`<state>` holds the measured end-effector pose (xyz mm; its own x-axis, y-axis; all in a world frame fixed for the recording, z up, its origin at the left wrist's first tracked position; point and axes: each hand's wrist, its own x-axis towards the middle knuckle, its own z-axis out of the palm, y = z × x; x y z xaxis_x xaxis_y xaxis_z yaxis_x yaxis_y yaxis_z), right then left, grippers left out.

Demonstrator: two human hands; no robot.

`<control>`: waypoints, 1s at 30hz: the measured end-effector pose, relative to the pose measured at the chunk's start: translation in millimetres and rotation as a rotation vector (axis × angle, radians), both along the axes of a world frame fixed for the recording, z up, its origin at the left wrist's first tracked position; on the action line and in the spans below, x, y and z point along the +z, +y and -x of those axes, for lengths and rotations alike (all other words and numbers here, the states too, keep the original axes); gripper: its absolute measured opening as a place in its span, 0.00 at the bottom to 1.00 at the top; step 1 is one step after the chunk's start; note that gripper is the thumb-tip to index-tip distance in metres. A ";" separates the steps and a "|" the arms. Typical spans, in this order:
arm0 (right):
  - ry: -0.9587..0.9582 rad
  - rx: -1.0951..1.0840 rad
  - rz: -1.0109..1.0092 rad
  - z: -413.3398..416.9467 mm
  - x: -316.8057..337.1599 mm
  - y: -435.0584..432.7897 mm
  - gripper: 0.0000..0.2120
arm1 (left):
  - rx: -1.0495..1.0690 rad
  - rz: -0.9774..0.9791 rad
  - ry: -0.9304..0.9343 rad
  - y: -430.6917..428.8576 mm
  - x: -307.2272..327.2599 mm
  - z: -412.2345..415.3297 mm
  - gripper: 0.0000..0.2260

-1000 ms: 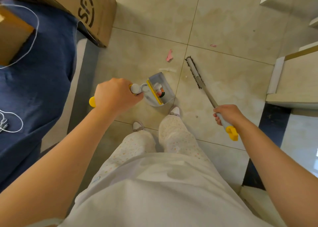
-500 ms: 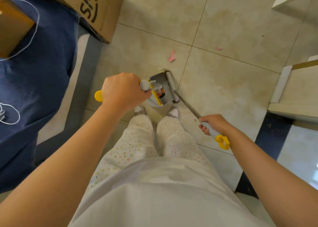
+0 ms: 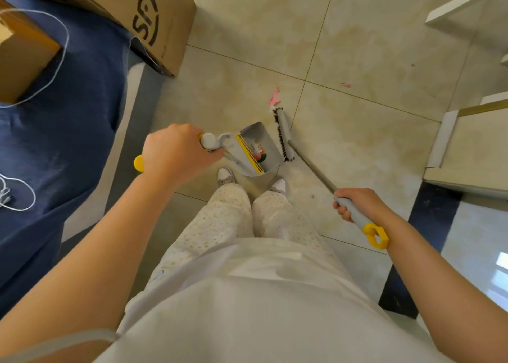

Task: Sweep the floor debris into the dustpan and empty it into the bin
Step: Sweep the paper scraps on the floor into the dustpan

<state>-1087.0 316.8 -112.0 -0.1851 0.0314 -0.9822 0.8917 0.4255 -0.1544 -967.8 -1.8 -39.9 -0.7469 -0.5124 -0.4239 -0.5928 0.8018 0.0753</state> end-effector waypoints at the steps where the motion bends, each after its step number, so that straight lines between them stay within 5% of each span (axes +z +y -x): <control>1: 0.009 0.004 -0.007 3.8 -0.6 -2.6 0.09 | 0.009 -0.008 0.006 -3.7 -0.1 -2.0 0.23; 13: 0.265 0.389 -0.118 39.1 -3.1 -58.2 0.17 | 0.061 0.019 0.061 -43.0 6.8 7.8 0.22; 20: 0.338 0.470 -0.127 65.5 -20.8 -92.5 0.12 | 0.049 0.049 0.053 -60.2 -5.8 27.9 0.22; 25: 0.268 0.451 -0.138 76.2 -37.9 -126.9 0.03 | -0.002 0.038 0.019 -74.7 -11.1 39.3 0.24; 30: 0.027 0.217 -0.053 56.5 -36.1 -149.4 0.11 | -0.017 0.039 0.019 -84.6 -12.1 53.4 0.25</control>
